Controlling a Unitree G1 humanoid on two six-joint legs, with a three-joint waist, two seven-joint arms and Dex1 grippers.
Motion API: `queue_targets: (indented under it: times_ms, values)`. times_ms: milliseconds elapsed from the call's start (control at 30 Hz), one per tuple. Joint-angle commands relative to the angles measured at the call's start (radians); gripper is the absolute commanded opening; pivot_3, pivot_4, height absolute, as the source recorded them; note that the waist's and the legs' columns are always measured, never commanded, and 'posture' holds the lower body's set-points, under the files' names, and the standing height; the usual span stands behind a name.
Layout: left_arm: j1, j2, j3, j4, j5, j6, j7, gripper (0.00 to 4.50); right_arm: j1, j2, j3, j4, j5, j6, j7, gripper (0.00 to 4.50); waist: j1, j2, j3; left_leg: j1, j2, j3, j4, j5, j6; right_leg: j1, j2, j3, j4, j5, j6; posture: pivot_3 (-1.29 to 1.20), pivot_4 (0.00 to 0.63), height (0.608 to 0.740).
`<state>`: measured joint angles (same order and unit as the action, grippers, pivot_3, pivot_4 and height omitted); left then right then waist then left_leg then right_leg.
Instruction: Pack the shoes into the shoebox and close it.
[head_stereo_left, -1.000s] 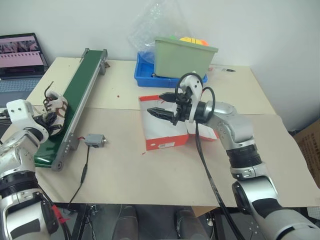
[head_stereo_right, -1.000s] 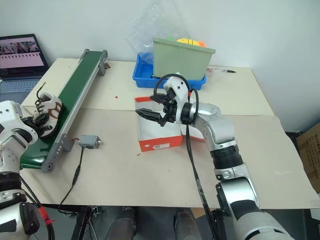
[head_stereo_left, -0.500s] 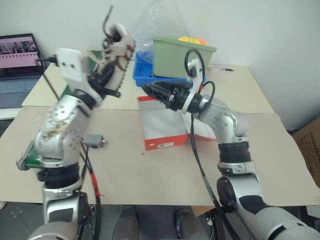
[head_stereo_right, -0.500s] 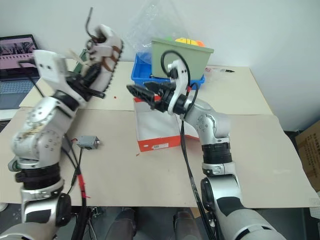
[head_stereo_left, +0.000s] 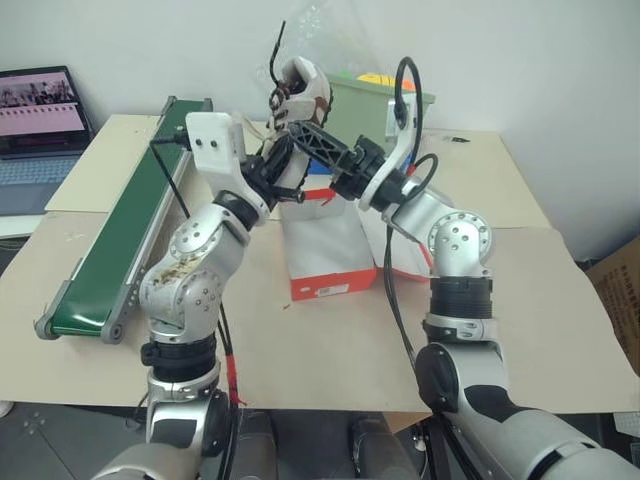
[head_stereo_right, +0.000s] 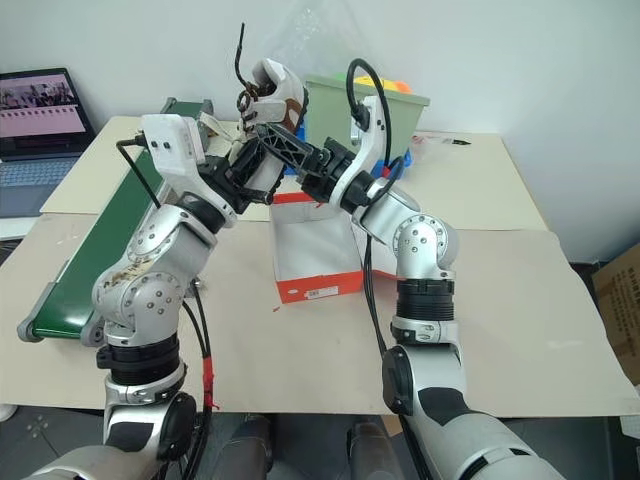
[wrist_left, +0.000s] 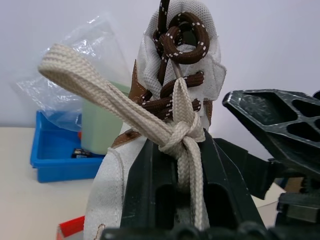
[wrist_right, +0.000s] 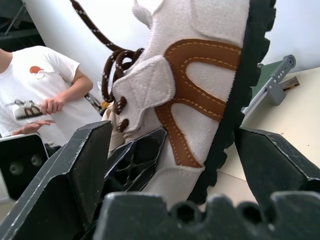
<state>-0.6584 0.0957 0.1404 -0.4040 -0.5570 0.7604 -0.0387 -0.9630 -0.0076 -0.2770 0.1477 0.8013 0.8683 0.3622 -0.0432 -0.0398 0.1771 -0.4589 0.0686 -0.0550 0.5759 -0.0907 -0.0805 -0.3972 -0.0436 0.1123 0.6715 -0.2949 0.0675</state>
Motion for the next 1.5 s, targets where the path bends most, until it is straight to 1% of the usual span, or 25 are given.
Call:
queue_targets:
  times_ms: [33, 133, 300, 400, 433, 500, 533, 600, 700, 767, 867, 1133, 1200, 1267, 1367, 1400, 1467, 1500]
  values:
    - [-0.054, -0.003, 0.025, -0.058, -0.040, 0.022, 0.031, 0.03, -0.018, -0.007, -0.006, -0.031, 0.024, -0.024, 0.000, 4.50, -0.001, 0.000, 0.000, 0.000, 0.000, 0.000, 0.000, 0.000, 0.000, 0.000, 0.000, 0.000, 0.000, 0.000, 0.000, 0.00, 0.150, 0.740]
    - [-0.100, -0.009, 0.071, -0.063, -0.088, 0.051, 0.070, 0.03, -0.019, -0.011, -0.012, -0.020, 0.026, -0.029, -0.002, 4.50, -0.002, 0.000, 0.000, 0.000, 0.000, 0.000, 0.000, 0.000, 0.000, 0.000, 0.000, 0.000, 0.000, 0.000, 0.000, 0.00, 0.150, 0.740]
    - [-0.120, -0.003, 0.098, -0.076, -0.127, 0.084, 0.105, 0.03, -0.038, -0.008, -0.030, 0.013, 0.034, -0.047, -0.009, 4.50, -0.002, 0.000, 0.000, 0.000, 0.000, 0.000, 0.000, 0.000, 0.000, 0.000, 0.000, 0.000, -0.001, 0.000, 0.000, 0.00, 0.150, 0.740]
    - [-0.119, -0.009, 0.104, -0.084, -0.150, 0.095, 0.125, 0.00, -0.048, -0.002, -0.033, 0.029, 0.036, -0.060, -0.007, 3.78, -0.001, 0.000, 0.000, 0.000, 0.000, 0.000, 0.000, 0.000, 0.000, 0.000, 0.000, 0.000, -0.001, 0.000, 0.000, 0.00, 0.150, 0.740]
    - [-0.117, -0.014, 0.107, -0.085, -0.159, 0.099, 0.133, 0.00, -0.050, -0.002, -0.030, 0.032, 0.035, -0.063, 0.001, 3.48, -0.001, 0.000, 0.000, 0.000, 0.000, 0.000, 0.000, 0.000, 0.000, 0.000, 0.000, 0.000, -0.001, 0.000, 0.000, 0.00, 0.150, 0.740]
    - [-0.110, -0.028, 0.111, -0.090, -0.174, 0.101, 0.151, 0.00, -0.051, 0.000, -0.027, 0.035, 0.037, -0.066, 0.004, 2.76, 0.000, 0.000, 0.000, 0.000, 0.000, 0.000, 0.000, 0.000, 0.000, 0.000, 0.000, 0.000, -0.001, 0.000, 0.000, 0.00, 0.150, 0.740]
    - [-0.106, -0.028, 0.107, -0.093, -0.174, 0.101, 0.154, 0.00, -0.052, 0.000, -0.027, 0.036, 0.037, -0.068, 0.006, 2.31, 0.000, 0.000, 0.000, 0.000, 0.000, 0.000, 0.000, 0.000, 0.000, 0.000, 0.000, 0.000, -0.001, 0.000, 0.000, 0.00, 0.150, 0.740]
    - [-0.103, -0.031, 0.105, -0.096, -0.181, 0.101, 0.163, 0.00, -0.054, 0.000, -0.022, 0.043, 0.035, -0.073, 0.011, 1.83, 0.000, 0.000, 0.000, 0.000, 0.000, 0.000, 0.000, 0.000, 0.000, 0.000, 0.000, 0.000, -0.001, 0.000, 0.000, 0.00, 0.150, 0.740]
    - [-0.100, -0.037, 0.104, -0.098, -0.191, 0.100, 0.175, 0.00, -0.056, -0.001, -0.017, 0.047, 0.035, -0.079, 0.017, 0.77, 0.000, 0.000, 0.000, 0.000, 0.000, 0.000, 0.000, 0.000, 0.000, 0.000, 0.000, 0.000, -0.001, 0.000, 0.000, 0.00, 0.150, 0.740]
    - [-0.098, -0.042, 0.104, -0.098, -0.197, 0.099, 0.181, 0.00, -0.055, -0.001, -0.014, 0.046, 0.038, -0.081, 0.018, 0.36, 0.000, 0.000, 0.000, 0.000, 0.000, 0.000, 0.000, 0.000, 0.000, 0.000, 0.000, 0.000, -0.001, 0.000, 0.000, 0.00, 0.150, 0.740]
    - [-0.094, -0.052, 0.107, -0.090, -0.212, 0.096, 0.184, 0.00, -0.053, -0.001, -0.011, 0.051, 0.034, -0.087, 0.020, 0.26, 0.000, 0.000, 0.000, 0.000, 0.000, 0.000, 0.000, 0.000, 0.000, 0.000, 0.000, 0.000, -0.001, 0.000, 0.000, 0.00, 0.150, 0.740]
    - [-0.082, -0.044, 0.120, -0.078, -0.235, 0.121, 0.203, 0.00, -0.060, -0.014, 0.013, 0.064, -0.004, -0.104, 0.008, 0.25, 0.000, 0.000, 0.000, 0.000, 0.000, 0.000, 0.000, 0.000, 0.000, 0.000, 0.000, 0.000, -0.001, 0.000, 0.000, 0.00, 0.150, 0.740]
    - [-0.069, -0.039, 0.132, -0.084, -0.246, 0.121, 0.203, 0.96, -0.064, -0.021, 0.022, 0.074, -0.024, -0.117, 0.008, 0.25, -0.001, 0.000, 0.000, 0.000, 0.000, 0.000, 0.000, 0.000, 0.000, 0.000, 0.000, 0.000, -0.001, 0.000, 0.000, 0.00, 0.150, 0.740]
    - [-0.057, -0.022, 0.145, -0.100, -0.258, 0.132, 0.205, 1.64, -0.071, -0.030, 0.028, 0.097, -0.048, -0.135, 0.002, 0.25, 0.000, 0.000, 0.000, 0.000, 0.000, 0.000, 0.000, 0.000, 0.000, 0.000, 0.000, 0.000, -0.001, 0.000, 0.000, 0.00, 0.150, 0.740]
    - [-0.029, 0.027, 0.194, -0.134, -0.304, 0.163, 0.227, 2.86, -0.089, -0.051, 0.044, 0.142, -0.108, -0.169, -0.022, 0.25, 0.000, 0.000, 0.000, 0.000, 0.000, 0.000, 0.000, 0.000, 0.000, 0.000, 0.000, 0.000, -0.001, 0.000, 0.000, 0.00, 0.150, 0.740]
    - [-0.017, 0.048, 0.214, -0.147, -0.321, 0.172, 0.236, 3.16, -0.095, -0.059, 0.049, 0.155, -0.130, -0.175, -0.036, 0.25, 0.000, 0.000, 0.000, 0.000, 0.000, 0.000, -0.001, 0.000, 0.000, 0.000, 0.000, 0.000, -0.001, 0.000, 0.000, 0.00, 0.150, 0.740]
    - [0.004, 0.085, 0.241, -0.171, -0.345, 0.186, 0.250, 3.16, -0.103, -0.074, 0.062, 0.174, -0.169, -0.179, -0.060, 0.25, -0.002, 0.000, 0.000, 0.000, 0.000, 0.000, -0.001, 0.000, 0.000, -0.001, 0.000, 0.000, -0.002, 0.000, 0.000, 0.00, 0.150, 0.740]
    - [0.027, 0.117, 0.277, -0.192, -0.368, 0.196, 0.262, 3.16, -0.108, -0.092, 0.087, 0.183, -0.213, -0.178, -0.079, 0.25, -0.003, 0.000, 0.000, 0.000, 0.000, 0.000, -0.001, 0.000, 0.000, -0.001, 0.000, 0.000, -0.002, 0.000, 0.000, 0.00, 0.150, 0.740]
